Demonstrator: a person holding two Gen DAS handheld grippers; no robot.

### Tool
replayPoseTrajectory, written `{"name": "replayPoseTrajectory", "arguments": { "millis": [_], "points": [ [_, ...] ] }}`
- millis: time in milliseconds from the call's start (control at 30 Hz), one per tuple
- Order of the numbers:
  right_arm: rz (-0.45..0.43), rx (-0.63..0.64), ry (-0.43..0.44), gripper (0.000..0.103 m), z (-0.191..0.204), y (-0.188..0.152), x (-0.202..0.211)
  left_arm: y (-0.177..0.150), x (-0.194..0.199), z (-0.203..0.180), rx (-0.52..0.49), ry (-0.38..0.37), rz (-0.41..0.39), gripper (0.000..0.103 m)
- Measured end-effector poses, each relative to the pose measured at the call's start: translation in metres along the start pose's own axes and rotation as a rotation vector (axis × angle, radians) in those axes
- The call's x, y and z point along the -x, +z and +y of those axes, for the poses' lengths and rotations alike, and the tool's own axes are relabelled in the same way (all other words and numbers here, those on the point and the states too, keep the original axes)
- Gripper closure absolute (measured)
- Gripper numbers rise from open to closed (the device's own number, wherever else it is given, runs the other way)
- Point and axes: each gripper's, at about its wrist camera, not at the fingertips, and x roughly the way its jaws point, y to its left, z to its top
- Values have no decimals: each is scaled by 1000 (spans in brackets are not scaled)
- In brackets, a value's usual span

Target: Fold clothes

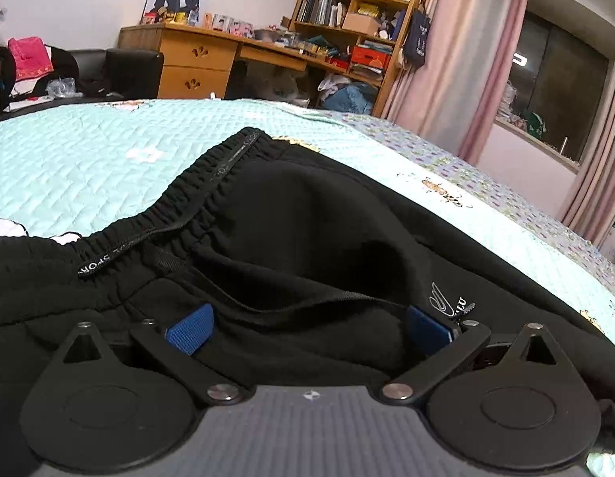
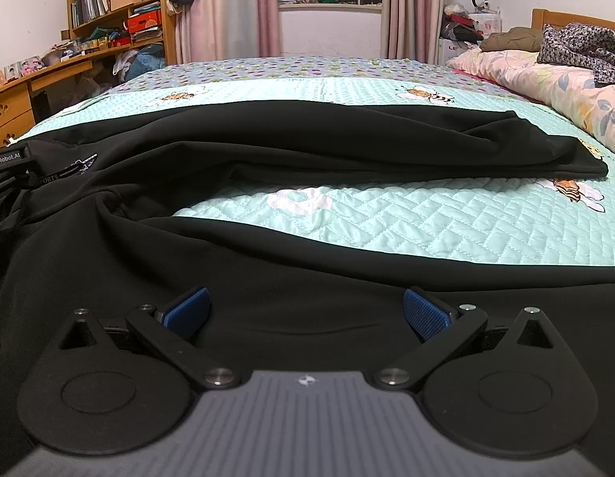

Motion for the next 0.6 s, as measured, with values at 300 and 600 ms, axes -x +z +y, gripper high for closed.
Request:
{"name": "replayPoseTrajectory", "arguments": {
  "millis": [300,600],
  "points": [
    [1,-1,2,0,0,0,1,7,11,-11,-113,22,123,1],
    [1,-2,4,0,-1,0,1,-5,102,-21,-387,-56,362,1]
  ]
}}
